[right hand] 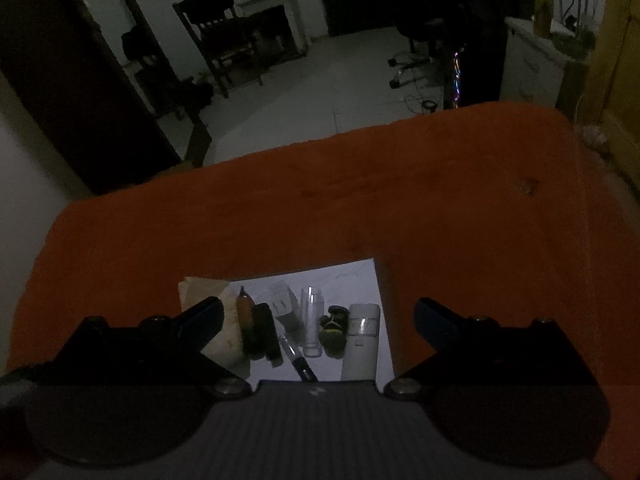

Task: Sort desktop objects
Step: 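Bring right tool to white remote while left tool nears small clear tube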

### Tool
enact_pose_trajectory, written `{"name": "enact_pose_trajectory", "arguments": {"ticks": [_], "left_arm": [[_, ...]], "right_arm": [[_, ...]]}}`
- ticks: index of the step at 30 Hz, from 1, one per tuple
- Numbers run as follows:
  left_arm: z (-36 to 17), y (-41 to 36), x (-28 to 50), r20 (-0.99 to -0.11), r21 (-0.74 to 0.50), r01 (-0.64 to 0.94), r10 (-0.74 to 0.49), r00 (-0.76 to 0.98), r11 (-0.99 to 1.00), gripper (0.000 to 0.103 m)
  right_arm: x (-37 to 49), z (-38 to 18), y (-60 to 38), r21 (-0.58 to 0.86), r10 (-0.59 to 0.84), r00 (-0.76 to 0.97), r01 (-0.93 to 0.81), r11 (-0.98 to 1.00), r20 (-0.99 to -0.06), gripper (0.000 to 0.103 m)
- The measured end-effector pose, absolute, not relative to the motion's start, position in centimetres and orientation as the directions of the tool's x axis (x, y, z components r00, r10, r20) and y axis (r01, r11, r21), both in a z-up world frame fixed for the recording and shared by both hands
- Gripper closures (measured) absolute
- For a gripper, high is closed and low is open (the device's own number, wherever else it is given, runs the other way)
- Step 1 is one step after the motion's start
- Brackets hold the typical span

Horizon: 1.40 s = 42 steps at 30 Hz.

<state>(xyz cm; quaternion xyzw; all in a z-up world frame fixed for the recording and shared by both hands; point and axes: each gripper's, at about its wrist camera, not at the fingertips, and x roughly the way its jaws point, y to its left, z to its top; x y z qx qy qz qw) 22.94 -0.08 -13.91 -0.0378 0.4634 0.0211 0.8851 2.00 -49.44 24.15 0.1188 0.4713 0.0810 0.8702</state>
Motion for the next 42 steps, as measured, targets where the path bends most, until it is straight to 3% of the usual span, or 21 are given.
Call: {"name": "enact_pose_trajectory", "arguments": {"ticks": [6, 21, 34, 42], "left_arm": [[-18.0, 0.2, 25.6, -0.844, -0.075, -0.071, -0.025, 0.536, 0.995, 0.0], [-25.3, -1.6, 29.8, -0.881, -0.074, -0.019, -0.057, 0.469, 0.997, 0.0], [-28.1, -1.3, 32.1, -0.885, -0.108, -0.049, -0.074, 0.46, 0.993, 0.001], [-30.3, -1.8, 32.3, -0.902, -0.062, -0.021, -0.047, 0.43, 0.998, 0.001]], "right_arm": [[4.6, 20.2, -48.9, 0.296, 0.259, 0.538, -0.019, 0.955, -0.802, 0.0], [8.4, 10.9, -47.2, 0.134, 0.151, 0.469, -0.069, 0.989, -0.87, 0.0], [10.2, 8.8, -44.8, 0.134, 0.163, 0.473, -0.094, 0.987, -0.866, 0.0], [10.4, 6.5, -43.6, 0.11, 0.156, 0.441, -0.127, 0.986, -0.884, 0.0]]}}
